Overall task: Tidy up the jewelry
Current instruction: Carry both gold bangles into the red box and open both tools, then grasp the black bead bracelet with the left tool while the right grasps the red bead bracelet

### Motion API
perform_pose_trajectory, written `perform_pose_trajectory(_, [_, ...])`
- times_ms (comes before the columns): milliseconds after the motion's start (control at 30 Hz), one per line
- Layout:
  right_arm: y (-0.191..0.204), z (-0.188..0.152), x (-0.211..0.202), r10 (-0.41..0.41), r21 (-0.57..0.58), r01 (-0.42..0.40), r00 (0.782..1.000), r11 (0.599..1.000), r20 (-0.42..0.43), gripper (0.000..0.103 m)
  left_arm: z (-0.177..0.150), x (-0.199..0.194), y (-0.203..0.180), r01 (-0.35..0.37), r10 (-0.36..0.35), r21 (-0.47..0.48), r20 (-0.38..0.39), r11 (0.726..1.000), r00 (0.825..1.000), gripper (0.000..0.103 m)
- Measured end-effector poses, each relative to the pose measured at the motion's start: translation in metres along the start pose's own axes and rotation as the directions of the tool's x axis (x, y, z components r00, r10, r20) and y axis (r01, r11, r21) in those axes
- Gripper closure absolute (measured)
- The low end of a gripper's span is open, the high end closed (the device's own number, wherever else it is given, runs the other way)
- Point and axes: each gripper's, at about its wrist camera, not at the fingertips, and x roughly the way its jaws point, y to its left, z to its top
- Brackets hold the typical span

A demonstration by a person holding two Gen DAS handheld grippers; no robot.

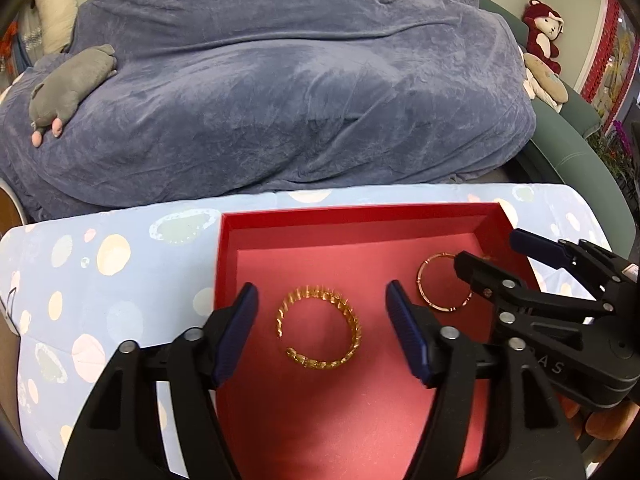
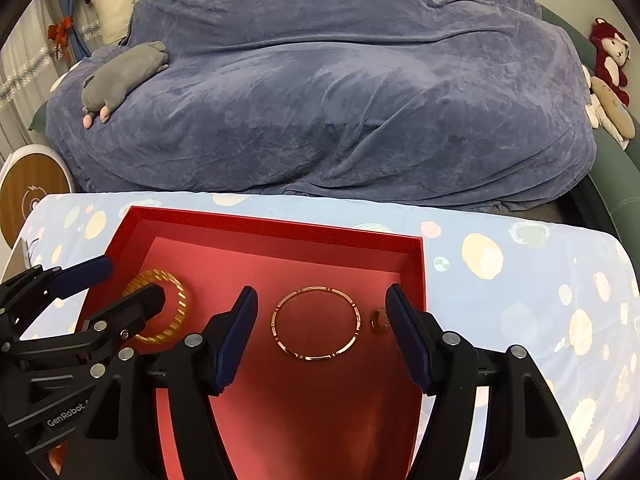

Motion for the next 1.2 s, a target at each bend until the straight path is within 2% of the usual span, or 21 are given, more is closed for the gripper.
perform_pose_trajectory(33, [-0.002,-0.001,-0.004,0.003,0.003,-0.003,1.0,1.0,0.007,0.037,0.0,-0.002,0.0,-0.003,0.003,0.0,0.008,1.0,1.0,0.033])
perform_pose_trajectory(133, [-0.005,-0.006,-0.022,0.011,0.001,-0.011,0.999,1.0,0.033,0.035,0.0,-0.01,0.0,0.003,-0.003,-0.014,0.025,1.0,1.0,0.032])
perform_pose_trajectory(333, [-0.011,-0.038,-0.077,0.002,-0.017,0.0,0.996,1.0,0.086,0.033,-0.023,-0.06,0.002,0.032,-0.027,-0.056,0.08,0.998,0.996,0.03])
perform_pose_trajectory(533, [-0.023,-0.09,-0.131,0.003,0.024,-0.006,0.993,1.0,0.116,0.03,-0.074,-0.115,0.005,0.029,-0.021,-0.068,0.113,0.997,0.993,0.029])
perform_pose_trajectory(633, [-0.024,-0.119,-0.151,-0.024,0.028,0.021,0.993,0.999,0.116,0.03,-0.103,-0.133,0.003,-0.002,0.008,-0.051,0.109,0.999,0.994,0.029])
perform_pose_trajectory(700, [-0.021,-0.141,-0.159,-0.049,0.022,0.047,0.993,0.999,0.107,0.03,-0.122,-0.14,0.002,0.007,-0.001,-0.057,0.099,0.998,0.995,0.029])
perform_pose_trajectory(867, [-0.015,-0.192,-0.159,-0.073,0.036,0.072,0.996,0.997,0.04,0.03,-0.166,-0.138,0.005,0.062,-0.055,-0.13,0.056,0.99,0.997,0.029])
perform_pose_trajectory(1067, [-0.009,-0.231,-0.141,-0.117,0.052,0.118,0.993,0.992,-0.013,0.03,-0.199,-0.123,0.001,0.049,-0.045,-0.169,0.029,0.984,0.999,0.025])
perform_pose_trajectory(1200, [-0.014,-0.239,-0.13,-0.119,0.093,0.121,0.992,0.988,-0.032,0.03,-0.208,-0.112,0.001,0.03,-0.029,-0.173,0.01,0.984,1.0,0.025])
